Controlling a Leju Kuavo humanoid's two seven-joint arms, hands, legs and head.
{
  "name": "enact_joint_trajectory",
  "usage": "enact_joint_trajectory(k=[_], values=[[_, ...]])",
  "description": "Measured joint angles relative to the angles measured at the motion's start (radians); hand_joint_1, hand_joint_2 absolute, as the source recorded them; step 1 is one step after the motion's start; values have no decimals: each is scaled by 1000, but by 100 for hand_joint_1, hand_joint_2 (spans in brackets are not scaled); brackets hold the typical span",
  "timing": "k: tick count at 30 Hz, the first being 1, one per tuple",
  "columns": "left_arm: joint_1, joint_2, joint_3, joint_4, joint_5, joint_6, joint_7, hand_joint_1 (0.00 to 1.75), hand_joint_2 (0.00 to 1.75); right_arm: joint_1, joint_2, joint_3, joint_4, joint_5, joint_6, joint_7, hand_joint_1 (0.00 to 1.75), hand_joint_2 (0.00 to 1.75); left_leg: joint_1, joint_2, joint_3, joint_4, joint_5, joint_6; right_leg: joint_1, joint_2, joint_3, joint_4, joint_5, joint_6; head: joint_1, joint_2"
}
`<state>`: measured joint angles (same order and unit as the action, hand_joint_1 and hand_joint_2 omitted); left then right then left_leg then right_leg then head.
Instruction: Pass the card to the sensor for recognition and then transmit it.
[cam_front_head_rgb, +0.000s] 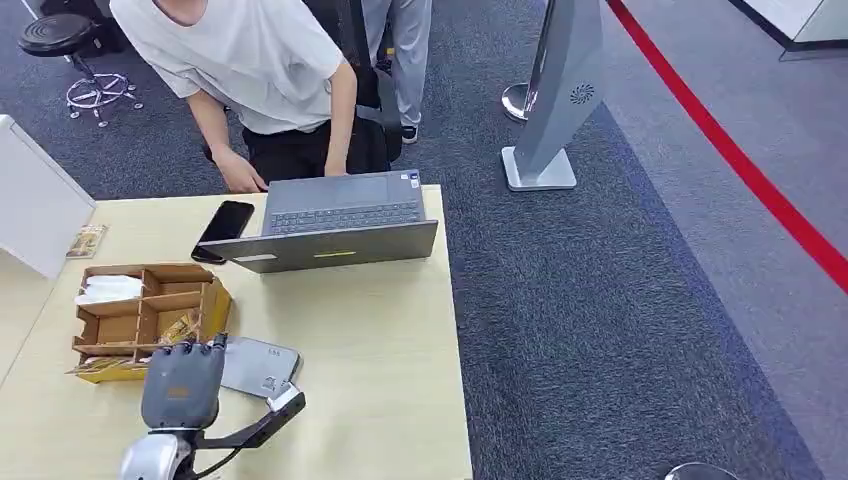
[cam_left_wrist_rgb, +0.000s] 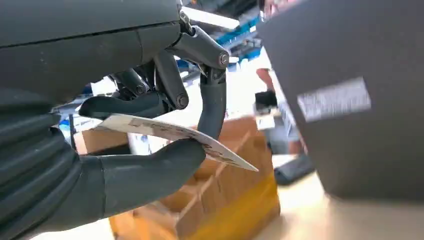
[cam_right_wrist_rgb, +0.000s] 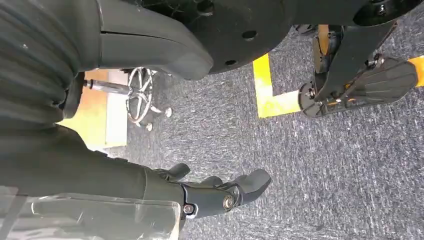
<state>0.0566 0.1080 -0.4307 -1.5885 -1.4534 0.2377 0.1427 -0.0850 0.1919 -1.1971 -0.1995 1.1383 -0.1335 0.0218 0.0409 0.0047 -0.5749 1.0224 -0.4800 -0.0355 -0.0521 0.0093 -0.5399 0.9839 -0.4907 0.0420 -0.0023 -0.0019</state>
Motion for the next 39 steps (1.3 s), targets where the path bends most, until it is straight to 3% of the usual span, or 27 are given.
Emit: enact_joint_trajectory(k=[5,39], values=[[-2,0,0,-53,-2,73,-17,175,175,0,2,1,0,11,-1,1,0,175,0,0,0,0,0,0,0,0,0,0,0,0,0,0],[-3,0,0,-79,-2,77,-19,175,175,0,2,1,0,13,-1,1,0,175,0,0,0,0,0,0,0,0,0,0,0,0,0,0]])
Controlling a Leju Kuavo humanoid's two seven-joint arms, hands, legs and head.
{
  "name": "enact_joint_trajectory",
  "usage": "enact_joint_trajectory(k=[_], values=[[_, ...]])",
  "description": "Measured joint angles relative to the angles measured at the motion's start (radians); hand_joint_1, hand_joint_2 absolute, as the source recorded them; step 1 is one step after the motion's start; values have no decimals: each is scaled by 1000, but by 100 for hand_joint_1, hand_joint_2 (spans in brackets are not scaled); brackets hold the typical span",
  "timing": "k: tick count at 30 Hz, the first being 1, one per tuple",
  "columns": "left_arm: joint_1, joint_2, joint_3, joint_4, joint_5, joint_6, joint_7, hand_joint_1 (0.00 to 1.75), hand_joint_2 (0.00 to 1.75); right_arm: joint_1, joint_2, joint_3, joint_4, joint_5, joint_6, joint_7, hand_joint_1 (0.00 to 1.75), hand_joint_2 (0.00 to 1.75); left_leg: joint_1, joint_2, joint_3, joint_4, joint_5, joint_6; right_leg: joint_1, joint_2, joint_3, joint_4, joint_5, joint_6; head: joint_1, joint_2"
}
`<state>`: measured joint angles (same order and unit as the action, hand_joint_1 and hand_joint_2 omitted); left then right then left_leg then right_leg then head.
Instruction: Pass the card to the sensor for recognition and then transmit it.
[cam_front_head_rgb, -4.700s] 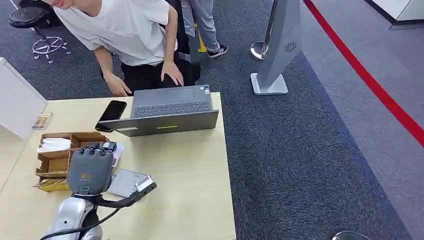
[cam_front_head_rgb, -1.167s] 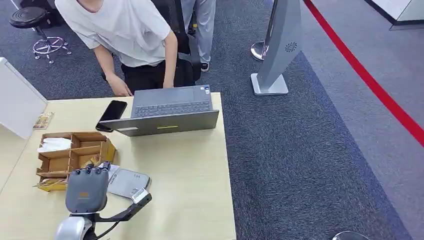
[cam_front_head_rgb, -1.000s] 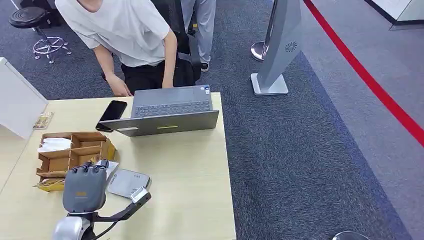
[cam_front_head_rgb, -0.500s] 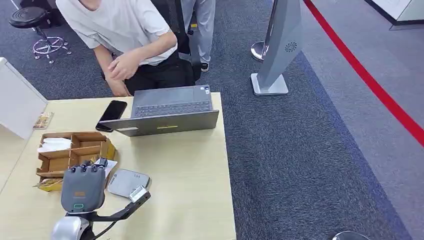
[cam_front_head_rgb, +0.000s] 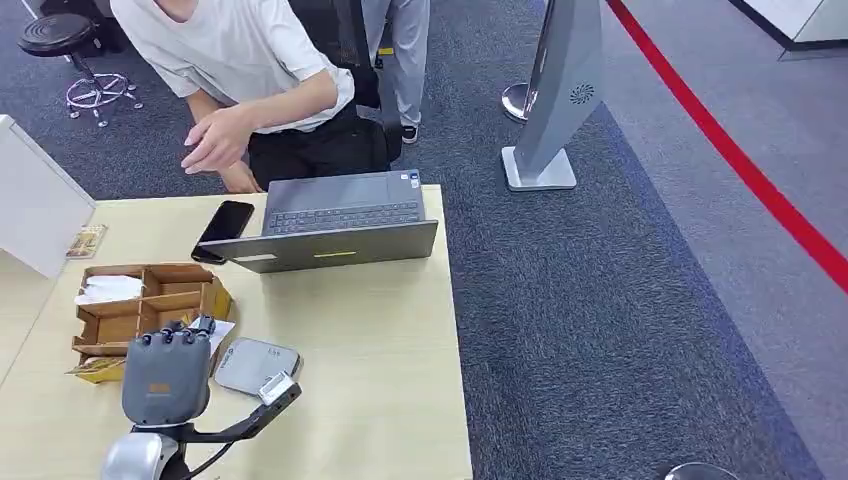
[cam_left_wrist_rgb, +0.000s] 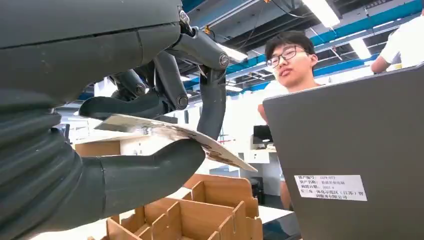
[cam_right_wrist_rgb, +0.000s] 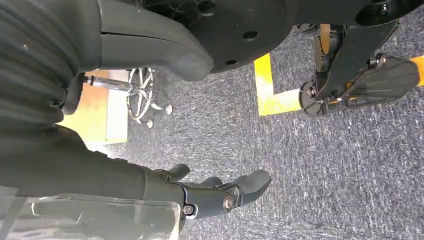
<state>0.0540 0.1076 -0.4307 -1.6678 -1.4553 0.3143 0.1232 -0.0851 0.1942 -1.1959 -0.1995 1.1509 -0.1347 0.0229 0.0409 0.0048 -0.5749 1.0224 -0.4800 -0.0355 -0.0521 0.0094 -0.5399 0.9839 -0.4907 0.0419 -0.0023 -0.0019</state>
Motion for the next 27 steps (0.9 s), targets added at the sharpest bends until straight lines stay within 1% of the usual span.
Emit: enact_joint_trajectory(k=[4,5,6,7,8,9,10,11,12,17,27], values=[[-1,0,0,0,-2,4,1,175,175,1,0,0,0,2,0,2,0,175,0,0,1,0,0,0,0,0,-3,-1,0,0,0,0],[-24,-3,0,3,-17,39,21,175,175,1,0,2,0,22,-1,21,0,175,0,0,0,1,0,0,0,0,-8,-1,0,0,-1,0],[-89,-9,2,33,-25,95,31,175,175,0,0,12,0,48,-2,46,0,175,0,-4,-4,1,3,3,0,-4,-8,-1,1,1,-2,0],[-174,-20,9,79,-20,131,25,175,175,-1,0,23,0,65,-2,67,0,175,0,-9,-8,1,6,5,0,-11,-7,-1,1,2,-1,0],[-272,-34,26,132,-11,150,8,175,175,-4,0,31,0,74,-2,74,0,175,0,-15,-10,1,8,3,0,-16,-5,0,2,1,3,0],[-329,-46,43,168,-7,155,-4,175,175,-8,0,36,0,78,-2,80,0,175,0,-14,-9,0,8,2,0,-14,-4,0,3,0,6,0],[-371,-53,64,198,-1,162,-14,175,175,-10,0,44,-1,82,-2,85,0,175,0,-8,-7,0,8,2,0,-10,-3,0,5,-2,3,0],[-401,-59,73,218,0,166,-22,175,175,-8,0,49,-1,84,-2,89,0,175,0,-4,-6,0,8,2,0,-5,-3,0,6,0,0,0],[-423,-65,79,242,0,168,-25,175,175,-7,0,53,-1,90,-2,89,0,175,0,-3,-6,0,8,2,0,-4,-4,0,7,1,0,0],[-460,-88,96,287,-1,172,-31,175,175,-6,0,67,-1,91,-2,91,0,175,0,-3,-7,1,7,3,0,-3,-5,0,7,1,0,0],[-471,-102,99,313,-2,171,-31,175,175,-6,0,74,-2,89,-6,82,0,175,0,-3,-8,1,7,3,0,-3,-7,0,6,1,0,0]])
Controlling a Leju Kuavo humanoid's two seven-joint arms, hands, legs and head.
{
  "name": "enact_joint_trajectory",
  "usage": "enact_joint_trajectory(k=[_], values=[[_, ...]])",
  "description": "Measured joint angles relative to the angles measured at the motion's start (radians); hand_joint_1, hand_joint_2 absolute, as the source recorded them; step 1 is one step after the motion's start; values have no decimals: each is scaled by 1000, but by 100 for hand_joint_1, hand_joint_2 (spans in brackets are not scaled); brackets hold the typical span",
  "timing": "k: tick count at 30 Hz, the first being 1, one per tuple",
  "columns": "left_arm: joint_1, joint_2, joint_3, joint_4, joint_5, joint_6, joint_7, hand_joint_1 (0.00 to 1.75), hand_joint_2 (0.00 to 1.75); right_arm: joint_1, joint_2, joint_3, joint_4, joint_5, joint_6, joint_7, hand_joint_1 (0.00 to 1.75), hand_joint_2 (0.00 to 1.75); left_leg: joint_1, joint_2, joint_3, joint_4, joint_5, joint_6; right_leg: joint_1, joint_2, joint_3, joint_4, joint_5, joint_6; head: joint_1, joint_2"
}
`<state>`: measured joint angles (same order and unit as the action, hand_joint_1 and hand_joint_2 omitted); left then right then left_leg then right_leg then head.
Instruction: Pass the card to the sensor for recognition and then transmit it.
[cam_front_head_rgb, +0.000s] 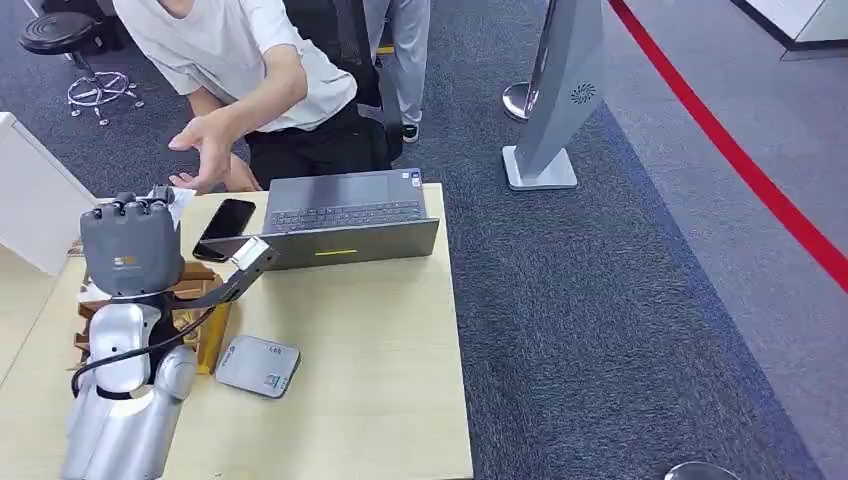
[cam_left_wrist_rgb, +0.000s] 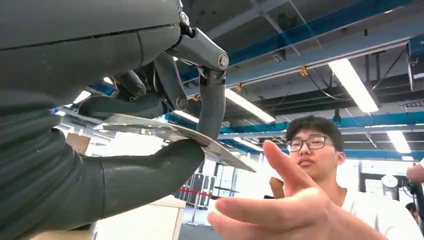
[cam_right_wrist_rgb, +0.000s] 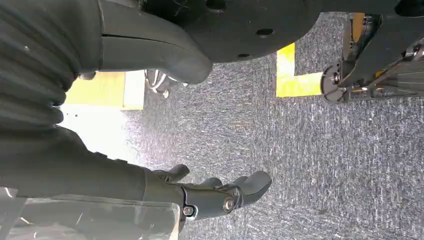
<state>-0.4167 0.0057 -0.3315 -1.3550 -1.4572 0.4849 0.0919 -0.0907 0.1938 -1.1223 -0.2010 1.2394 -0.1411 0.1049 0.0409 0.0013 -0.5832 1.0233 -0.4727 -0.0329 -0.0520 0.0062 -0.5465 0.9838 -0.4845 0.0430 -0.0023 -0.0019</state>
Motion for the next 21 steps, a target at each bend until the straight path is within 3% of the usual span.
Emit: enact_joint_trajectory(k=[16,21], values=[[-5,-1,1,15,9,-3,1,175,175,0,0,1,0,1,-2,0,0,175,0,0,0,0,0,0,0,0,0,0,0,0,0,0],[-51,-1,13,63,20,-21,5,175,175,0,0,3,0,6,1,2,0,175,0,0,0,0,0,0,0,0,0,0,0,0,0,0]])
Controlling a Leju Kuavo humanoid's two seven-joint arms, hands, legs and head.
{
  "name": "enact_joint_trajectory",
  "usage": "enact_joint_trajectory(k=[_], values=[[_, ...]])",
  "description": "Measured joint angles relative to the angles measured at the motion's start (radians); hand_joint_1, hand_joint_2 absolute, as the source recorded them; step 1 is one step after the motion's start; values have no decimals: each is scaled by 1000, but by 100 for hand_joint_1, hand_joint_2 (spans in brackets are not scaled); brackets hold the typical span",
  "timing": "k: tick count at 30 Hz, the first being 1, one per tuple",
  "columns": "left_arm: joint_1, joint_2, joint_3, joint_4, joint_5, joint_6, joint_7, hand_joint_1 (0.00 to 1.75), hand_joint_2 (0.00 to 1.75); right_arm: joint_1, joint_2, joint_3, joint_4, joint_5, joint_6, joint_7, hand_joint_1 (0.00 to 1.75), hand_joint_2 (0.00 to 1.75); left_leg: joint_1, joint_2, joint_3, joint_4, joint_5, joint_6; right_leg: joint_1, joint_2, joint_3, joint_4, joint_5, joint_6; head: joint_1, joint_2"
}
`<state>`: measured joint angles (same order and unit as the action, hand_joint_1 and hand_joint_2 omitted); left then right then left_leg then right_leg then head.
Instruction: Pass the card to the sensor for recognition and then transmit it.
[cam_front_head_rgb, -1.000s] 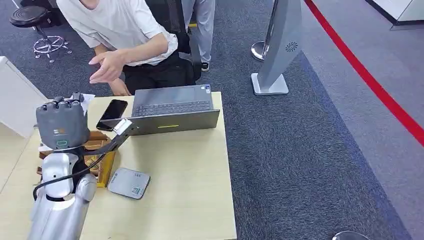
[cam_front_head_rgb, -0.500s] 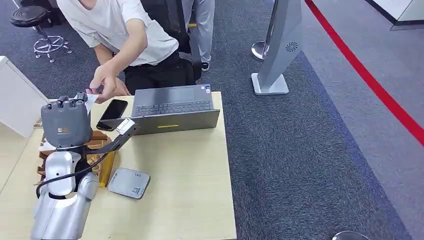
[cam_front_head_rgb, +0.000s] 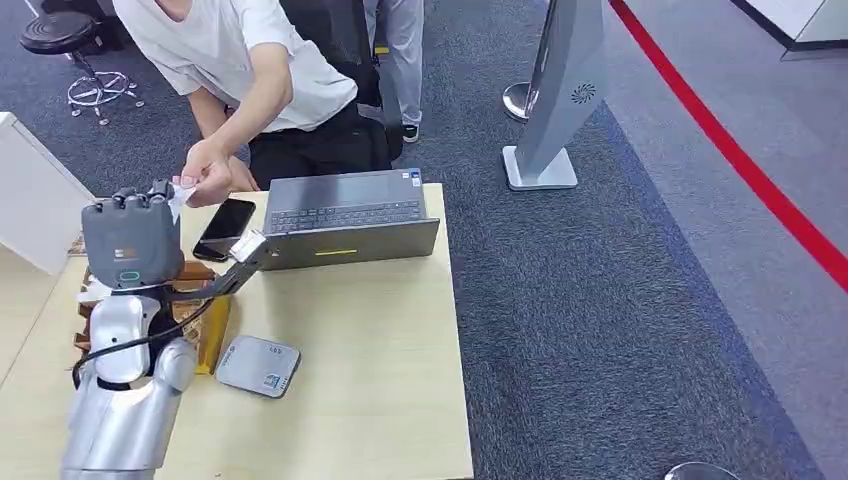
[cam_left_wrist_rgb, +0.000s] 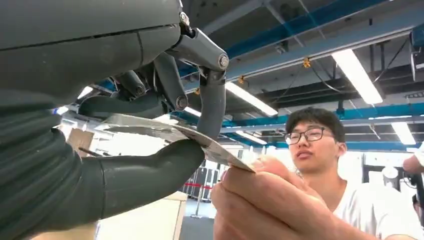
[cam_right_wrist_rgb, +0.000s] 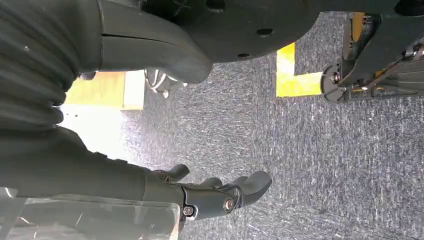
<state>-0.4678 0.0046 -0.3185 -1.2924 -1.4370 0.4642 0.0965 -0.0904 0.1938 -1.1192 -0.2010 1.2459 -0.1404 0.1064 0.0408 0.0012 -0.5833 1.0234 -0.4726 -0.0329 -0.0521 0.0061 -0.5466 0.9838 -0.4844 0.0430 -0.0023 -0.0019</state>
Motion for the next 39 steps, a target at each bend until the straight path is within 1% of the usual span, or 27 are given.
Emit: enact_joint_trajectory(k=[5,11,12,22,39], values=[[-78,-2,19,106,18,-1,8,175,175,0,0,8,0,11,1,0,0,175,0,0,0,0,0,0,0,0,0,0,0,0,0,0],[-104,-5,30,172,23,5,7,175,175,0,0,15,0,11,1,5,0,175,0,0,0,0,0,0,0,0,0,0,0,0,0,0],[-106,-7,31,182,23,5,6,0,175,0,0,15,0,11,1,5,0,175,0,0,0,0,0,0,0,0,0,0,0,0,0,0],[-107,-9,38,217,39,12,-6,0,175,0,0,17,0,15,1,7,0,175,0,0,-1,0,0,0,0,0,0,0,0,0,0,0],[-79,-21,38,217,44,11,-14,0,175,0,0,17,-1,16,-2,11,0,175,0,0,-1,0,0,0,0,0,0,0,0,0,0,0]])
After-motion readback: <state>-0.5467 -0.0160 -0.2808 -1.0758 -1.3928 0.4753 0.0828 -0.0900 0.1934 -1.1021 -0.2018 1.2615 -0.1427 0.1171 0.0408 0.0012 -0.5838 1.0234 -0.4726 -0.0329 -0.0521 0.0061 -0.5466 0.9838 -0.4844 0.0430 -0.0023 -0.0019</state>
